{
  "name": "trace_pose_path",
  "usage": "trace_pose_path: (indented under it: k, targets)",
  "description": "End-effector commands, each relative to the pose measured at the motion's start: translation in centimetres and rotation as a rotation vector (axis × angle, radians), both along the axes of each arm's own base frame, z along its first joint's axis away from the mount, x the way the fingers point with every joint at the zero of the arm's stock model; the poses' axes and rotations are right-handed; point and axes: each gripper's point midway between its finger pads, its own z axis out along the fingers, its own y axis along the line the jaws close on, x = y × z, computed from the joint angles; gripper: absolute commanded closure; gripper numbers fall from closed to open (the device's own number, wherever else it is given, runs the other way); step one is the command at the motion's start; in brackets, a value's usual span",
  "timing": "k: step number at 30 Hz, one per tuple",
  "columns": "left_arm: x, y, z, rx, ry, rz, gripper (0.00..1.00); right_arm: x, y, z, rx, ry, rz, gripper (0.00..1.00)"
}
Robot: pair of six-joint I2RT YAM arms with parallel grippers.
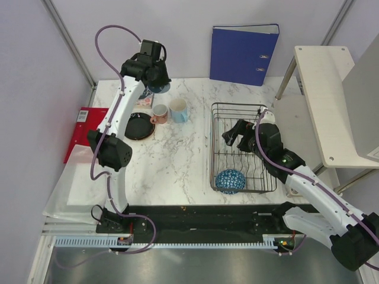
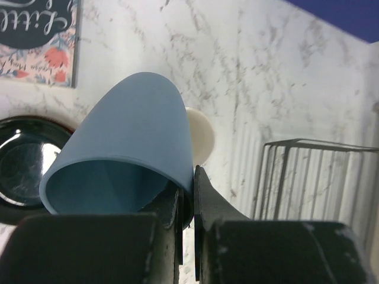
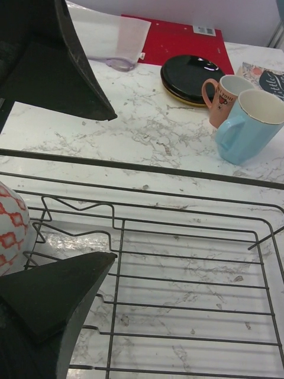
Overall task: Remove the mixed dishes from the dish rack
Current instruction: Place the cup at the center of the board.
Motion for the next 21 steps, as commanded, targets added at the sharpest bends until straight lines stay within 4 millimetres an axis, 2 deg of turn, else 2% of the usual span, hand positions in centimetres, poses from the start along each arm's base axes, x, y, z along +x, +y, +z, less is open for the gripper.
trace_pose_path:
  k: [1, 4, 7, 17, 21]
  targets:
    - [-1.7, 1.0, -0.6, 0.134, 0.05, -0.022, 0.98, -0.3, -0.7, -1.1, -0.051, 0.003, -0.006, 0.02]
    - [-1.9, -0.9, -0.9, 0.131, 0.048, -0.061, 0.98, -0.3, -0.2, -2.2, -0.057, 0.035, 0.019, 0.02]
    - [-1.8, -2.0, -1.0, 0.137, 0.039, -0.076, 0.98, -0.4, 0.4, -3.0, -0.056, 0.058, 0.049, 0.02]
    - [-1.9, -5.5, -4.6, 0.148, 0.097, -0.14, 0.98, -0.8, 0.4, -3.0, -0.042, 0.046, 0.056, 0.02]
    - [-1.8, -5.9, -5.6, 0.158, 0.112, -0.143, 0.98, -1.0, 0.2, -3.1, -0.049, 0.041, 0.055, 0.02]
